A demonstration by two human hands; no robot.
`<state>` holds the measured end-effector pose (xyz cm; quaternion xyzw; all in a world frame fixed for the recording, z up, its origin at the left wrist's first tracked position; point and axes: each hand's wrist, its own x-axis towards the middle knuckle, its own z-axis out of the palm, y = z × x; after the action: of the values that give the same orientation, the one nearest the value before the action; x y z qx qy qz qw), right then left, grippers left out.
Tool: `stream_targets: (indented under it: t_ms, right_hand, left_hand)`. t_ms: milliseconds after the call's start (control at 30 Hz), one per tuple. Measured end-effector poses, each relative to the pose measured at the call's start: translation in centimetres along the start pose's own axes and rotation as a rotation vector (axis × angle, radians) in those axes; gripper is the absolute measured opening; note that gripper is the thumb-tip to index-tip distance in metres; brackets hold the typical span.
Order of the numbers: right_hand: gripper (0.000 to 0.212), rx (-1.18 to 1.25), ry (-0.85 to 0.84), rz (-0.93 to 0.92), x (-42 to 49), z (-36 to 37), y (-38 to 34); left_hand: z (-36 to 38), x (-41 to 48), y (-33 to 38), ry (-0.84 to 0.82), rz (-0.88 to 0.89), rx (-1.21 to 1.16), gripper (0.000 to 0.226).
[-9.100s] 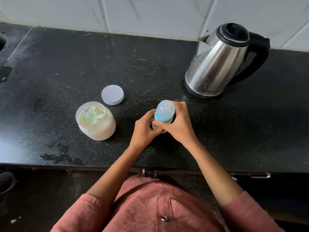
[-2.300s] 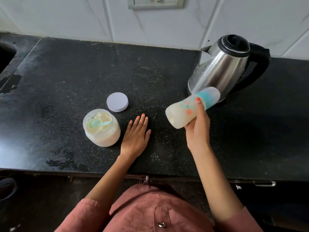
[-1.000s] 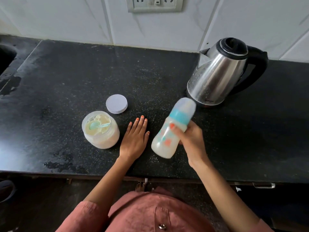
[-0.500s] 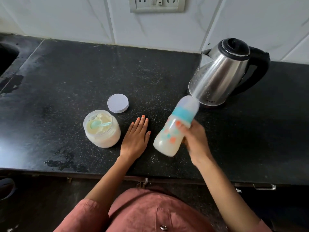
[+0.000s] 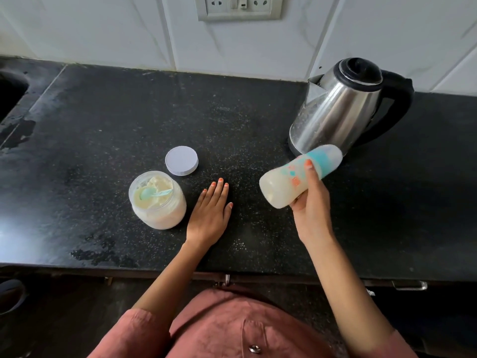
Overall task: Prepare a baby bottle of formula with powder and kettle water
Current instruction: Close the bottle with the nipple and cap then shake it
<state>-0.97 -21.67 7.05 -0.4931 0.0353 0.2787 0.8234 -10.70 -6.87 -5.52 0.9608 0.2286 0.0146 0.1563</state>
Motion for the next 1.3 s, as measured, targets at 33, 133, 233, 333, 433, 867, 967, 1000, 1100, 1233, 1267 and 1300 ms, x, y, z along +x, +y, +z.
stream_targets:
  t_ms: [33,133,233,333,433,867,967,1000,1100,1233,1267,1300]
  right_hand:
    - [0.029,-0.091,-0.07,0.011,-0.2,0.0,0.3]
    - [0.046,-0.509,-0.296,0.023,-1.3,-0.4,1.5]
    - [0.055,-0.338,-0.197,0.016,-0.7,-0.2,1.0]
    - [0.044,0.005,-0.002,0.009,0.5,-0.2,0.3]
    - [0.056,-0.264,-0.201,0.003,-0.6,-0.5,1.0]
    - [0.058,-0.436,-0.245,0.025,-1.6,-0.7,2.1]
    - [0.059,-0.447,-0.238,-0.008,-1.4,-0.8,1.8]
    - [0.058,-0.305,-0.173,0.001,-1.1,-0.6,1.3]
    - [0.041,0.008,-0.033,0.006,0.0,-0.6,0.4]
    - [0.049,-0.423,-0.283,0.018,-1.4,-1.0,1.1]
    - [0.052,-0.519,-0.336,0.023,-1.6,-1.2,1.2]
    - [0.057,-0.553,-0.343,0.018,-1.6,-1.4,1.2]
  left_hand:
    - [0.0,0.0,0.0,-0.004,-0.002,-0.005,0.079]
    - [-0.2,0.1,0.0,-0.014,-0.014,-0.029,0.066]
    - [-0.2,0.1,0.1,-0.012,-0.017,-0.033,0.053]
    - [-0.2,0.0,0.0,0.001,0.002,-0.016,0.066]
    - [0.0,0.0,-0.1,-0.002,-0.004,-0.018,0.078]
    - [0.0,0.1,-0.1,-0.006,-0.013,-0.027,0.065]
    - [0.0,0.2,-0.1,-0.02,-0.022,-0.031,0.054]
    - [0.0,0.1,-0.1,-0.008,-0.012,-0.025,0.055]
    - [0.1,0.0,-0.1,0.013,0.002,-0.027,0.071]
    - [0.0,0.1,-0.1,-0.003,-0.016,-0.028,0.057]
    - [-0.1,0.1,0.0,-0.012,-0.022,-0.034,0.053]
    - [-0.1,0.1,0.0,-0.012,-0.024,-0.037,0.052]
